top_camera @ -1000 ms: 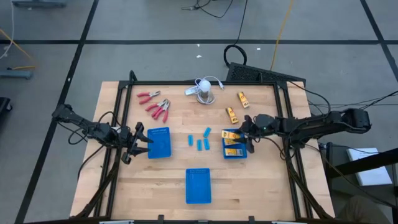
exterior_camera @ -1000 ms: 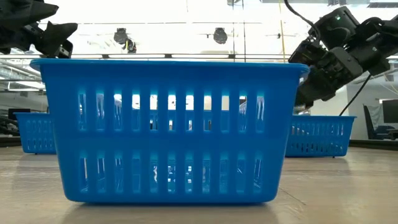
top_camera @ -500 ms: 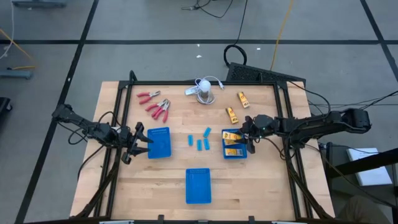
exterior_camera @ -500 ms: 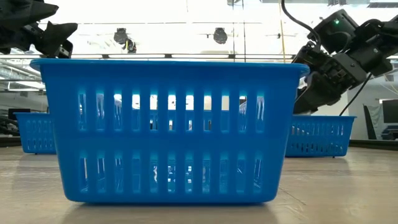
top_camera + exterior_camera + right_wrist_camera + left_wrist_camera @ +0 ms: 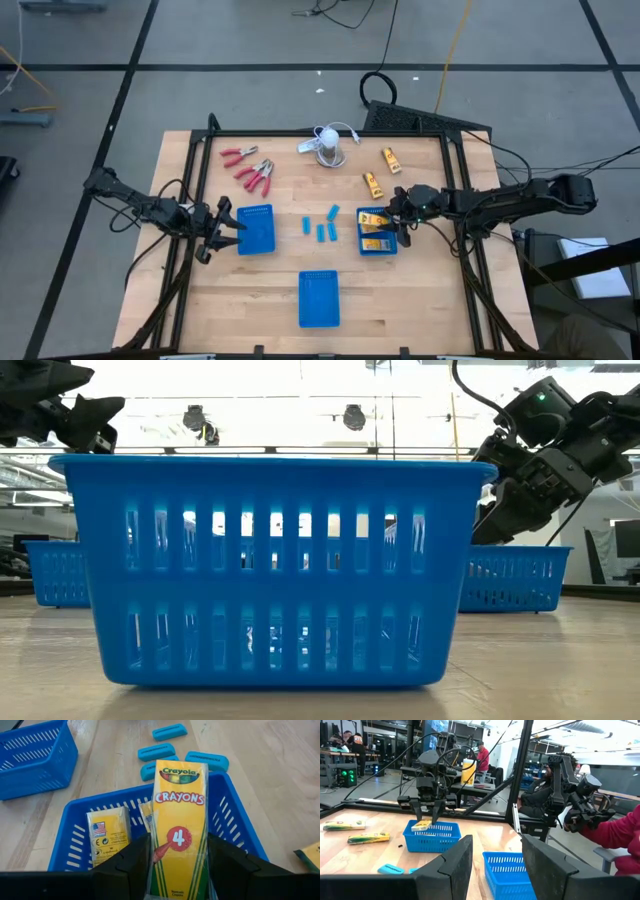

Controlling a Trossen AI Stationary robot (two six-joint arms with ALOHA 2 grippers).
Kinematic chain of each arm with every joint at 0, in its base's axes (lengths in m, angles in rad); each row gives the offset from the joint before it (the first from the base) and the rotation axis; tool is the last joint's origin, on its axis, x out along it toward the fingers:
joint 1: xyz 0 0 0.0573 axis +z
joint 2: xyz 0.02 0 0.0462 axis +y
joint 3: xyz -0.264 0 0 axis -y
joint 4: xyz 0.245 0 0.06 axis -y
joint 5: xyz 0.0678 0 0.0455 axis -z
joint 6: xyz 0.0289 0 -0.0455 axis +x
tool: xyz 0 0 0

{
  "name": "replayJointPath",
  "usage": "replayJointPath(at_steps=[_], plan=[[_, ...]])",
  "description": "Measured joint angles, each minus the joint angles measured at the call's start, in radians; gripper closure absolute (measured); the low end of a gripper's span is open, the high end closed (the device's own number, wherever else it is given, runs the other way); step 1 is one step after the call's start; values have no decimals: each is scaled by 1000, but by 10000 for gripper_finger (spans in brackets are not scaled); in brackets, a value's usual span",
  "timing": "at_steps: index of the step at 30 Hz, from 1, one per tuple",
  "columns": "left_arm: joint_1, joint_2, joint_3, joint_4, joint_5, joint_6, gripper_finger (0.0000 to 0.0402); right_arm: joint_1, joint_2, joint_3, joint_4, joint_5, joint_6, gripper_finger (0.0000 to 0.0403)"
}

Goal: Pick & Place School Supplies
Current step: Put the yellow crayon box into the top right blue bin

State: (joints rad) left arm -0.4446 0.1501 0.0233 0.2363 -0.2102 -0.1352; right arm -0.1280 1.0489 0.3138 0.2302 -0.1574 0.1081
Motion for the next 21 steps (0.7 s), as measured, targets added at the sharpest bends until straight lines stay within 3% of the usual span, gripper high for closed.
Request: replayJointPath(at_steps=[21], plan=[[0, 0, 0, 0, 0, 0, 229, 0, 0, -37, 81, 0, -16, 236]])
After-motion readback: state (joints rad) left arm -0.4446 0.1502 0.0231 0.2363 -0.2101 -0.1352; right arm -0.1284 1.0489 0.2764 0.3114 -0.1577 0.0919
